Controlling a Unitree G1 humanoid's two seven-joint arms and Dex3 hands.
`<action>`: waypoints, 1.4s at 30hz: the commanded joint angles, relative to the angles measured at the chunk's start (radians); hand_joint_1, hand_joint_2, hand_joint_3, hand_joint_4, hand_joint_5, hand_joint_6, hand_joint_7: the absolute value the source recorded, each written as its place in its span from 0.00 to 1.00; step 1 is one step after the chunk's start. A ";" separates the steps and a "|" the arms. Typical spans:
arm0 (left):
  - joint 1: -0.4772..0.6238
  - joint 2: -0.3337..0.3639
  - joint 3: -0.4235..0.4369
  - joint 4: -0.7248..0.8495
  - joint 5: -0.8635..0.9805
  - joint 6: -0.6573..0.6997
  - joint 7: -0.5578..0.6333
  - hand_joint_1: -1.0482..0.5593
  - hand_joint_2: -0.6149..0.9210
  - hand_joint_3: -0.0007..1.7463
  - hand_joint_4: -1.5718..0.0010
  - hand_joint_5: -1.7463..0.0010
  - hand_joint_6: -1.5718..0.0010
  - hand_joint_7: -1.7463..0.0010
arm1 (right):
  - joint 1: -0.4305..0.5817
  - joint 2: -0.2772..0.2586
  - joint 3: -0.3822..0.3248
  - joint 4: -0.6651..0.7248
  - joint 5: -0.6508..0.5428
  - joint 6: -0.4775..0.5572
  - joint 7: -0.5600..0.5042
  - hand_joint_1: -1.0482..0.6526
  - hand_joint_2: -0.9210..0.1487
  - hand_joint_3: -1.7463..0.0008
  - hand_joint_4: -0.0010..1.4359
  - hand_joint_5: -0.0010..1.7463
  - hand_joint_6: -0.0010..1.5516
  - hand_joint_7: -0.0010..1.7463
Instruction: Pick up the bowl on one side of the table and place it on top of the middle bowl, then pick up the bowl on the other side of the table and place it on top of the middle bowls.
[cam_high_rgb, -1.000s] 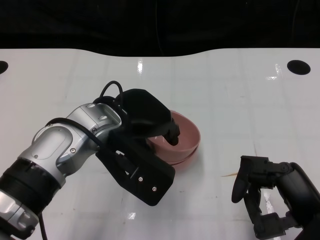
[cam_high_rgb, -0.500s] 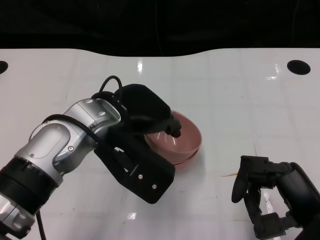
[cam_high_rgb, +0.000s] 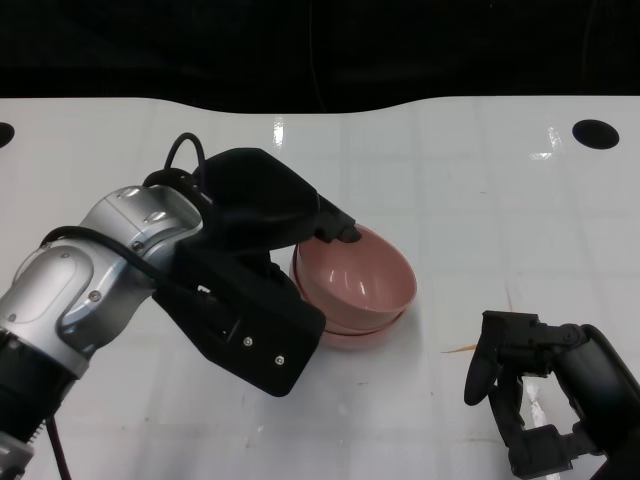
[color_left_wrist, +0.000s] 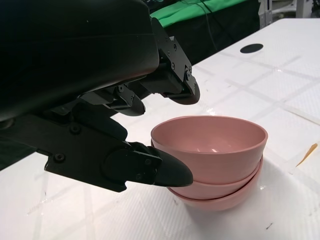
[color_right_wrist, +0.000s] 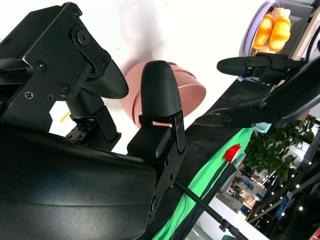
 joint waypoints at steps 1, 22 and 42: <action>0.026 0.033 0.030 -0.019 -0.020 -0.021 0.018 0.21 1.00 0.13 0.65 0.97 0.68 1.00 | 0.003 -0.015 -0.008 0.001 0.007 -0.005 0.002 0.62 0.67 0.06 0.64 1.00 0.53 0.89; 0.184 0.088 0.205 -0.100 -0.196 -0.043 0.065 0.29 1.00 0.10 0.55 0.93 0.63 0.97 | 0.002 -0.015 -0.010 -0.001 0.013 0.002 0.009 0.62 0.67 0.07 0.64 1.00 0.53 0.89; 0.504 -0.059 0.448 -0.081 -0.655 -0.136 0.161 0.62 0.79 0.57 0.52 0.36 0.32 0.87 | -0.002 -0.013 -0.011 0.000 0.009 0.003 0.007 0.62 0.68 0.06 0.65 1.00 0.53 0.89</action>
